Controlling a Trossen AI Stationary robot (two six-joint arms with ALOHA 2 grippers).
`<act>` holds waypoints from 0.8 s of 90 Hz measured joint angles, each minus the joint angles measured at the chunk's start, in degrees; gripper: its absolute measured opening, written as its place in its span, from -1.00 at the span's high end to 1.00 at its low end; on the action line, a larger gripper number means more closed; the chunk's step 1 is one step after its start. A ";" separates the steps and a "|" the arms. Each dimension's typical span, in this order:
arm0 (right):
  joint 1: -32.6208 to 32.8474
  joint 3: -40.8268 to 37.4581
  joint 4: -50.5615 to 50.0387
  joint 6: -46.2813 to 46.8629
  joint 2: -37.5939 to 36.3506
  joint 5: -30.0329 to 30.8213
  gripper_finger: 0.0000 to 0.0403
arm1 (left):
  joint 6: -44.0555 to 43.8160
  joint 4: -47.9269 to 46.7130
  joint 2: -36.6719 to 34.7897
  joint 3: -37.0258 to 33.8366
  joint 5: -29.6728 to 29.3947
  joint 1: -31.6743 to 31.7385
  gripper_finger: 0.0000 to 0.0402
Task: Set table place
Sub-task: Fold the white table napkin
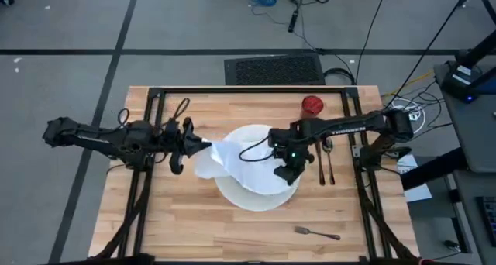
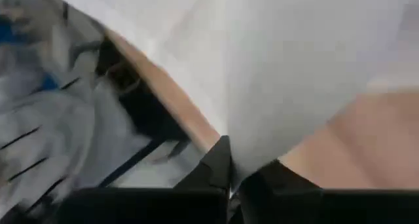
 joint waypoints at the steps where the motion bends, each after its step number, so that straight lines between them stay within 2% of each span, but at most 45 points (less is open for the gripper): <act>1: -0.15 0.00 0.13 -0.22 -0.35 0.78 1.00 | 0.00 0.03 0.07 0.00 -0.03 -0.02 1.00; 9: -0.69 0.00 3.26 -1.62 -3.65 5.46 1.00 | 0.16 0.23 0.35 0.00 -0.67 -0.23 1.00; 19: -0.47 0.00 11.35 -3.91 -9.33 6.14 1.00 | 1.81 0.16 -0.29 0.00 -2.67 -0.19 1.00; 43: 1.27 0.04 26.12 -9.18 -22.03 15.36 1.00 | 5.67 -0.31 -8.10 4.69 -3.06 -0.19 1.00; 62: 7.18 0.04 30.45 -12.98 -28.06 19.32 1.00 | 5.42 -13.17 -10.75 11.08 -2.84 -0.22 1.00; 72: 11.71 0.04 31.92 -13.97 -29.73 19.48 1.00 | 2.67 -16.07 -10.73 13.09 1.63 -1.00 1.00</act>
